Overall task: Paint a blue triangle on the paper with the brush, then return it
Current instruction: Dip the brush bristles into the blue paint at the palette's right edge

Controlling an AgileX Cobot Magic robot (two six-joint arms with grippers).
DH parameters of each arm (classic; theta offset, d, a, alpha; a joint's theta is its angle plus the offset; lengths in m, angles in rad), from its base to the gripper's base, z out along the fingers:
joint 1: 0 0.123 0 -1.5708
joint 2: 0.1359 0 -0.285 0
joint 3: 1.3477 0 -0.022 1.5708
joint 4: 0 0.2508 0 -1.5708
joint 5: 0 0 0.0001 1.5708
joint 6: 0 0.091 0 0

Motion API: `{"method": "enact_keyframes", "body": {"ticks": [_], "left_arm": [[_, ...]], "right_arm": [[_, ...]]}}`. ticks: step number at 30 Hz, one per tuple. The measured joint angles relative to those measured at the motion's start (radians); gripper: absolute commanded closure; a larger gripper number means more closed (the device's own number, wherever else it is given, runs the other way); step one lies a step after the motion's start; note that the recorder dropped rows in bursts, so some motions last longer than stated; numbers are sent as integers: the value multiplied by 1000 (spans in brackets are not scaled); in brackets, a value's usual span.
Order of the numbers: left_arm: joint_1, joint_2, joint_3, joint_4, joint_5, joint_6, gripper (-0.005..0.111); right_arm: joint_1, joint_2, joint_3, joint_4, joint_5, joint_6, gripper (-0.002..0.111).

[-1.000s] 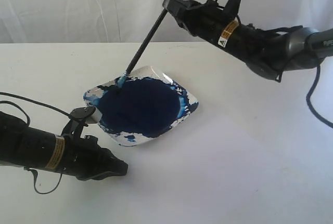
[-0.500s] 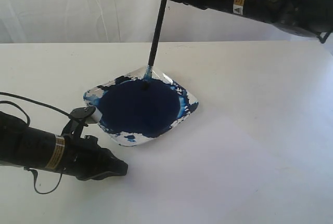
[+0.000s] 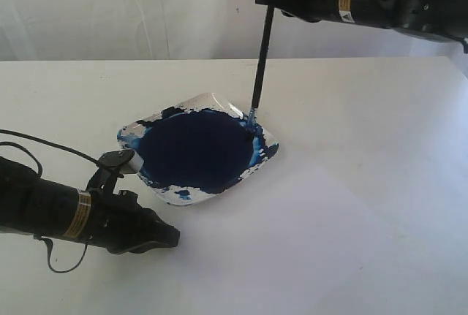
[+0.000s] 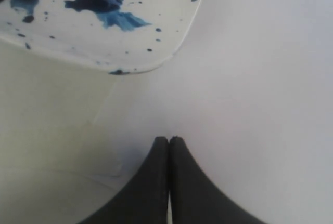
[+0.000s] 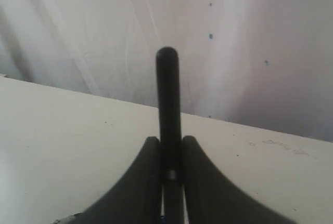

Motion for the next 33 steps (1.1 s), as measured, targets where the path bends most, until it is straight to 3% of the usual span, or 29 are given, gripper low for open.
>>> {"method": "enact_keyframes", "body": {"ticks": [13,33], "left_arm": [[0,0,0,0,0,0,107],[0,0,0,0,0,0,107]], "right_arm": [[0,0,0,8,229,53,108],[0,0,0,37,248,59,108]]}}
